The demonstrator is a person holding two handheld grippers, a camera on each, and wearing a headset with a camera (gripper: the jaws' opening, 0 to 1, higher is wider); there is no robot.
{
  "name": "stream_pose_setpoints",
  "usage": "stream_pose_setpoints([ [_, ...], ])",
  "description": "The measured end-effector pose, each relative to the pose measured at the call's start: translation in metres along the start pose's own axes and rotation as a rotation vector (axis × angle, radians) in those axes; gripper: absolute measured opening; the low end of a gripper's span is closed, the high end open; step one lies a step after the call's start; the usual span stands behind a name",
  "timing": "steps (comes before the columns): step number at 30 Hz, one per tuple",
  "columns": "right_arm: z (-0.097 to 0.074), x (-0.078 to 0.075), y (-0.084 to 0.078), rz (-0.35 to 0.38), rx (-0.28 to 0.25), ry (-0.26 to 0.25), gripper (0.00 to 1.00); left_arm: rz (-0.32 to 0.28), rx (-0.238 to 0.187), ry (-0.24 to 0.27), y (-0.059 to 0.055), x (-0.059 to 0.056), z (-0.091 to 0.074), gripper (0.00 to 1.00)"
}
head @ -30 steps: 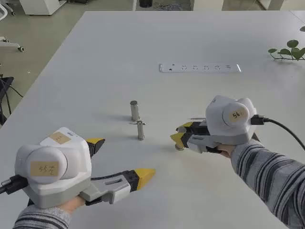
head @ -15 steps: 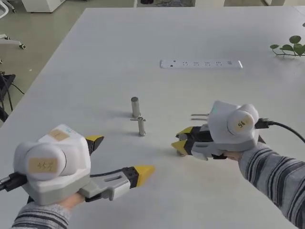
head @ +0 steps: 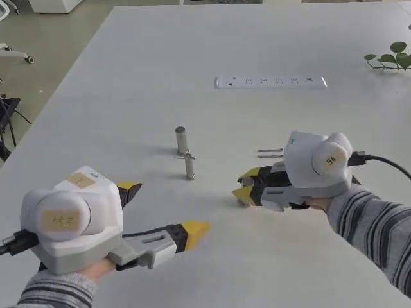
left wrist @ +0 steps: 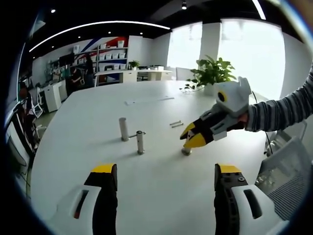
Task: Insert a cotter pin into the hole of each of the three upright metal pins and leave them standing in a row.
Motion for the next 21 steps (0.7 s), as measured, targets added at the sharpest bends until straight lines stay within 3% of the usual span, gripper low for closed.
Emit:
stream_pose_setpoints([
  [13, -0.009, 0.006, -0.002, 0.003, 0.016, 0.024, 0.14, 0.013, 0.004, -0.002, 0.003, -0.001, -0.003, 0.81],
  [16, -0.014, 0.006, -0.005, 0.018, 0.042, 0.025, 0.22, 0.011, 0.001, -0.003, 0.003, -0.002, -0.004, 0.81],
  [18, -0.020, 0.006, -0.005, -0.003, 0.051, 0.026, 0.22, 0.010, 0.001, -0.004, 0.004, -0.003, -0.004, 0.81],
  [21, -0.028, 0.002, -0.006, 0.021, 0.076, 0.022, 0.26, 0.010, -0.001, -0.004, 0.005, -0.004, -0.004, 0.82],
])
Point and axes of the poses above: the centre of the closed fingertips' face, and the gripper's own axes: z roughly forward along the fingers, x roughly to its left, y roughly out of its top, the point moved 3 cm from there along -z, roughly backward along the fingers, and after that the axes turned 14 degrees about z, right-handed, at the moved point
